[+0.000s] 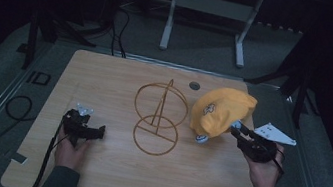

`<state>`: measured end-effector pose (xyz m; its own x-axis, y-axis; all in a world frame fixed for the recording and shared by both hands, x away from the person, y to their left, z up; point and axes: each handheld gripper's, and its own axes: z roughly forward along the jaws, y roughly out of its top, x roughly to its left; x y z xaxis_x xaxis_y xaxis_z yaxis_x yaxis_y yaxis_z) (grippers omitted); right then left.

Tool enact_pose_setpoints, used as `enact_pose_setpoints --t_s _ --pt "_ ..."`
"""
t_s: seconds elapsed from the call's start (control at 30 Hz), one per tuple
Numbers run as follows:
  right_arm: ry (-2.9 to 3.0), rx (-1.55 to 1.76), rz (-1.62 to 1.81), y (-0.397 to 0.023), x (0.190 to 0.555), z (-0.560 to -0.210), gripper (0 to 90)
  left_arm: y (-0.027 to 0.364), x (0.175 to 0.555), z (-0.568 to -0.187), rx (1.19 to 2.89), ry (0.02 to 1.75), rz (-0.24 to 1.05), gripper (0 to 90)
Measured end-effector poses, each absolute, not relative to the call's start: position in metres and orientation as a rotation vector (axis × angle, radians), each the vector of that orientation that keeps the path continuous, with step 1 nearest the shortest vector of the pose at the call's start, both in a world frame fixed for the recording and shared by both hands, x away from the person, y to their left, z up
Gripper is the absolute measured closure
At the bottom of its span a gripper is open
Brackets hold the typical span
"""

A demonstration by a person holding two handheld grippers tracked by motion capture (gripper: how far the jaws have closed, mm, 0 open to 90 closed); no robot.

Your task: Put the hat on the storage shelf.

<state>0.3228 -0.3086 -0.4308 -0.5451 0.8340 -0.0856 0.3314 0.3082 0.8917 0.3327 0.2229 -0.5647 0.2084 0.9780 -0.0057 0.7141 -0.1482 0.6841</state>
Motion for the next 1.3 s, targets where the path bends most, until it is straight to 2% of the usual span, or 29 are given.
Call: enact_pose_setpoints --t_s 0.5,0.97,1.3 --pt "2.012 0.990 1.286 -0.303 0.321 -0.409 67.9 0.223 0.333 -0.565 1.929 1.566 0.612 0.4" --pt "1.959 1.292 1.235 -0.333 0.358 -0.427 65.2 0.223 0.333 -0.565 1.930 1.566 0.612 0.4" --pt "1.967 1.393 1.154 -0.341 0.363 -0.441 60.2 0.223 0.333 -0.565 1.929 1.565 0.612 0.4"
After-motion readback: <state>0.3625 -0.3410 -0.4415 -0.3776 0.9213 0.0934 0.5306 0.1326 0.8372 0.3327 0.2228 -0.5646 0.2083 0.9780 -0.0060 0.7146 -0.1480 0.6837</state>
